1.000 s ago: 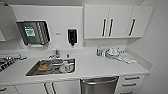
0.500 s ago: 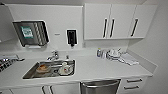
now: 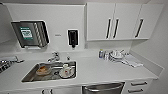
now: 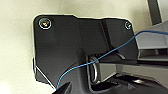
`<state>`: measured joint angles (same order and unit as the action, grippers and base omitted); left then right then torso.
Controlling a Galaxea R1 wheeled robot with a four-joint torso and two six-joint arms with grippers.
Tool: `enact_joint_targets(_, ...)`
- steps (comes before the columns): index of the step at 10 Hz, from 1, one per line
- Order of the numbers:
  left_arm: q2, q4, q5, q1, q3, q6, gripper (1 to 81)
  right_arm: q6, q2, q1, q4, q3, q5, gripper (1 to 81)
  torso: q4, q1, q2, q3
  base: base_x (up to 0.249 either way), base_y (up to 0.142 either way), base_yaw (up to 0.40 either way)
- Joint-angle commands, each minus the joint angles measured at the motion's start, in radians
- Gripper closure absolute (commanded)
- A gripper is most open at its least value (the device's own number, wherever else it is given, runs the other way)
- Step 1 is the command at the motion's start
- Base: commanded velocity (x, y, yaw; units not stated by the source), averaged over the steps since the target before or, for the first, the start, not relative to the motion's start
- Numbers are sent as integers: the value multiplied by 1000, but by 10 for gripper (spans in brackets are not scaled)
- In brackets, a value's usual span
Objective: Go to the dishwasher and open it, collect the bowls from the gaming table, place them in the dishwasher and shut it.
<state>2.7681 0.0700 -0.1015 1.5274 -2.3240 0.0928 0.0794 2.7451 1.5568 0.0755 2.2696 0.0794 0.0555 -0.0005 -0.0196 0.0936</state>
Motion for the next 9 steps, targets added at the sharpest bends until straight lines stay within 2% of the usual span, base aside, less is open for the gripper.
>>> enact_joint_targets(1,-14,-10,57,-39,12,1,10,5,-20,-39,-2,-9,-58,10,0,1,0,0,103,66,0)
enact_joint_targets(3,-14,-9,57,-37,12,1,10,0,-22,-37,0,-9,-56,10,0,1,0,0,94,33,0)
enact_joint_targets(6,-25,-6,59,-37,31,-1,10,-7,-37,-34,1,-32,-58,10,0,1,0,0,0,0,0)
enact_joint_targets(9,-185,-3,55,-45,237,-10,10,-9,-190,-19,3,-267,-56,10,0,1,0,0,0,0,0)
